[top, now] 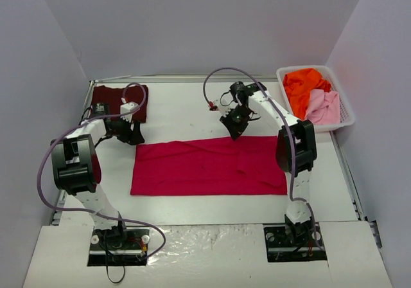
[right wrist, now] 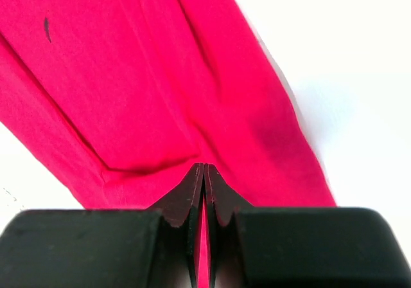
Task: Fold and stack the t-shirts
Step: Fold the other side of the tshirt into a rectangle
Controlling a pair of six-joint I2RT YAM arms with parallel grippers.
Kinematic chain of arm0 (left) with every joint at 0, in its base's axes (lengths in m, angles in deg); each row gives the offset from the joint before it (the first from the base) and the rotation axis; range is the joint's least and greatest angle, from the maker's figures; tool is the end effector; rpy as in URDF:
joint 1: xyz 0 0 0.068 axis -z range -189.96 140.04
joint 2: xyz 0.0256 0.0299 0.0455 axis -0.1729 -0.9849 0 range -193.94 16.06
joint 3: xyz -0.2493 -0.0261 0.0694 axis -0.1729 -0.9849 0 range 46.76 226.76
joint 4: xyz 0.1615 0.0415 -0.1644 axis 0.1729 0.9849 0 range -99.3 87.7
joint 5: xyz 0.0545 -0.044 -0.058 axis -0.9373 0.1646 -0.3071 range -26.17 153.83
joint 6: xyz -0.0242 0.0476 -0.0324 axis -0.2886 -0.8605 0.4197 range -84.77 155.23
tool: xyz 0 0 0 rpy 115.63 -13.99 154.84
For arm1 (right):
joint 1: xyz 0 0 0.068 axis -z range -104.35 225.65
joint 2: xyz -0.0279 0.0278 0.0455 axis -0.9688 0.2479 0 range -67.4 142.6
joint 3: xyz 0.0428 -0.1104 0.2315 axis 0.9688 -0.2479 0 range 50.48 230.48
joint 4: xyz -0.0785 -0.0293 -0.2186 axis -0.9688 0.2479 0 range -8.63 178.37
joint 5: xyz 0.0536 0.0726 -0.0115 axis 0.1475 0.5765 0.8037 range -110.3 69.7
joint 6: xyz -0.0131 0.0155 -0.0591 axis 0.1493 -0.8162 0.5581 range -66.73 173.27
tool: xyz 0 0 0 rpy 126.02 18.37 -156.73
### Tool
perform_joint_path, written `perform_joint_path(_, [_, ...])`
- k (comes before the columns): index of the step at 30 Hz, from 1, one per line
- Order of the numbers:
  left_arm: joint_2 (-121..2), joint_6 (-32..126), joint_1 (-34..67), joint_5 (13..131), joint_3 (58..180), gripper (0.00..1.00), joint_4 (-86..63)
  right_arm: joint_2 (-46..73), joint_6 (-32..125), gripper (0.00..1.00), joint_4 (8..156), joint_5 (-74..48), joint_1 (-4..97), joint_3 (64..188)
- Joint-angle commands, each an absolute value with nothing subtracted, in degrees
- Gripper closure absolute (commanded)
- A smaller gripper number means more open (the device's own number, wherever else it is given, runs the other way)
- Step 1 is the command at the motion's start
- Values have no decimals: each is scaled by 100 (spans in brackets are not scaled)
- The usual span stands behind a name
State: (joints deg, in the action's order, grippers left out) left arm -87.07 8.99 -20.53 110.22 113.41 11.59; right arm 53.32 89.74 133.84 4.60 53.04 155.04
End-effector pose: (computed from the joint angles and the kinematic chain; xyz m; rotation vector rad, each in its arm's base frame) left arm 0.3442 0.0292 0.1879 0.5913 2.2094 -0.7129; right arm 0.3751 0.1778 0.2175 -1.4156 2.2722 0.5254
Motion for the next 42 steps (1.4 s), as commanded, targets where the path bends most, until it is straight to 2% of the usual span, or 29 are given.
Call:
perform_joint_path(1, [-8668,965,-2077,11331,11523,42,1127,5784,9036,100,13832,598,5218,15525])
perform_joint_path(24, [-8809,1079,-1928,11665,11523,41,942,5784,9238,100,12312,484,5025,13575])
perform_joint_path(33, [-9099,579,-1796,12122,11848,40,1680,5916,9238,100,12171,405,5033,13380])
perform_joint_path(42, [-9152,-177,-1769,11868,11945,53,2672,5960,9238,100,12171,308,5051,13336])
